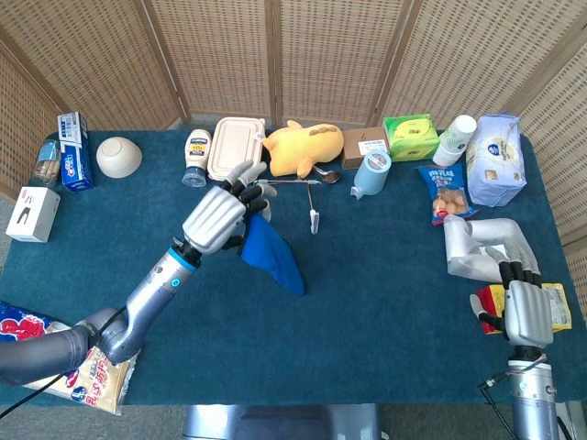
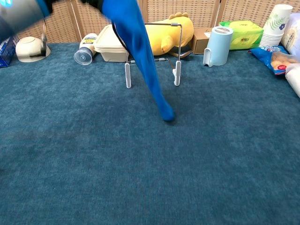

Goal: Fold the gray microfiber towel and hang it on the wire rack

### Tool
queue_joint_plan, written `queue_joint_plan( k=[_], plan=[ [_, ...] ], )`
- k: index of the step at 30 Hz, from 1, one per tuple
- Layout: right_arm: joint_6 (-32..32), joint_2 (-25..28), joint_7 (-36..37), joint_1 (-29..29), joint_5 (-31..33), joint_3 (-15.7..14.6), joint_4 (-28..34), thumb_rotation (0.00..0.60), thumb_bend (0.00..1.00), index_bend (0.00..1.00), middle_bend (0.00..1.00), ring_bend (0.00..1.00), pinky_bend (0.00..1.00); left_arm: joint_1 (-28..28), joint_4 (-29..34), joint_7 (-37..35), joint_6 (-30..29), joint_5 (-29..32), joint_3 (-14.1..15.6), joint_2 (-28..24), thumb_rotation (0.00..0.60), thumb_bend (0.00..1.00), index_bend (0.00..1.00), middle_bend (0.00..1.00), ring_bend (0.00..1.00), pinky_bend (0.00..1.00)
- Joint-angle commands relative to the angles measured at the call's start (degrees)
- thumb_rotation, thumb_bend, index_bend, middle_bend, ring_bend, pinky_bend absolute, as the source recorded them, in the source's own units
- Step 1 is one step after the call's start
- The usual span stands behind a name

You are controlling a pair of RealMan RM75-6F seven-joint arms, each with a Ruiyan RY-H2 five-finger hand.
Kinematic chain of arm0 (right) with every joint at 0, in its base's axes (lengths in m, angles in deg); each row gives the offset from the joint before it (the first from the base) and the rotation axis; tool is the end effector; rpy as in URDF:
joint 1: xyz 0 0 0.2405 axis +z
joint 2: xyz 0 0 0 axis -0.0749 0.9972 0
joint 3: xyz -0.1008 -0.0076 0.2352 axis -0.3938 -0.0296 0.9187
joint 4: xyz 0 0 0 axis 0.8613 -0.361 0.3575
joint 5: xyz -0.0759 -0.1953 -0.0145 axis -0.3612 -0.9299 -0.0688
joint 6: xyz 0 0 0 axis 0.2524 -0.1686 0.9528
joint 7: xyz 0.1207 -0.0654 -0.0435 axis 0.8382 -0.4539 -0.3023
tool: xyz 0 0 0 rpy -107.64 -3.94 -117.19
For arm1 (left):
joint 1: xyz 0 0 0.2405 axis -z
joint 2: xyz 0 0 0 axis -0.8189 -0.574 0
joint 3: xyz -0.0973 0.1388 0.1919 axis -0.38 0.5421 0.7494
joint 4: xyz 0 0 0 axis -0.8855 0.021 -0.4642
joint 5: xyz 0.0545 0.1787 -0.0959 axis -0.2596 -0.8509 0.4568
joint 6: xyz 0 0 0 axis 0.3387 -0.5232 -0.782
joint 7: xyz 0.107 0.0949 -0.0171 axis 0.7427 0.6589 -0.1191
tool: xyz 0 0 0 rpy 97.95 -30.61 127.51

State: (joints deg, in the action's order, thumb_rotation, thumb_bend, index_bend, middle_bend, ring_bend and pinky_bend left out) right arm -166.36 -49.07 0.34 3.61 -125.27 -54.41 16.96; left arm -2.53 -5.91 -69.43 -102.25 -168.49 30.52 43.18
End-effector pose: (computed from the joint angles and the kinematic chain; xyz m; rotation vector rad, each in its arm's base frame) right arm -0.2750 -0.2164 0.1280 1.1325 -1.0685 1.0494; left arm -0.0492 0.3760 0.0458 -1.8632 -0.6694 -1.5043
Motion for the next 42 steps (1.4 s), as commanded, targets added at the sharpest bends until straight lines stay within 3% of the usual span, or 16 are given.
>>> queue_joint_plan(
  k=[1,7,17,23,33,37,42],
  plan=[
    [0.0,-0.3,1.6,-0.3,-0.7,-0.3,-1.2,0.6,0.28,0.15,0.05,0.0,0.0,2.7,8.3,7.5,6.3,10.6,-6.7,-6.2,0.6,0.63,0.78,0.33,0.09,0.0],
    [0.3,-0.7,4.2,-0.7,-1.2,-0.8,-2.9,0.6,0.28,0.15,0.05,0.0,0.0,4.9,12.5,13.3,9.1,20.8,-10.3,-8.3,0.6,0.63,0.78,0.34,0.09,0.0],
    [0.7,-1.6,7.2,-1.6,-1.3,-1.4,-5.0,0.6,0.28,0.15,0.05,0.0,0.0,10.9,9.7,18.9,12.0,35.0,-13.7,-6.5,0.6,0.63,0.78,0.33,0.09,0.0],
    [0.5,-1.6,7.9,-2.0,-1.4,-1.4,-5.5,0.6,0.28,0.15,0.05,0.0,0.0,14.5,6.6,22.0,13.1,41.2,-14.0,-4.8,0.6,0.63,0.78,0.33,0.09,0.0],
    [0.7,-1.4,8.8,-2.3,-1.7,-1.3,-6.0,0.6,0.28,0.15,0.05,0.0,0.0,17.0,8.4,24.8,13.0,49.2,-13.7,-6.1,0.6,0.63,0.77,0.32,0.08,0.0],
    [0.6,-1.4,9.4,-2.4,-1.9,-1.3,-6.4,0.6,0.28,0.15,0.05,0.0,0.0,17.8,11.1,25.3,12.9,54.2,-14.7,-7.9,0.6,0.63,0.77,0.31,0.07,0.0],
    [1.2,-1.1,10.2,-2.3,-2.0,-1.1,-6.9,0.6,0.28,0.15,0.05,0.0,0.0,16.7,17.7,26.5,10.6,56.1,-13.7,-11.7,0.6,0.63,0.77,0.31,0.07,0.0]
  ],
)
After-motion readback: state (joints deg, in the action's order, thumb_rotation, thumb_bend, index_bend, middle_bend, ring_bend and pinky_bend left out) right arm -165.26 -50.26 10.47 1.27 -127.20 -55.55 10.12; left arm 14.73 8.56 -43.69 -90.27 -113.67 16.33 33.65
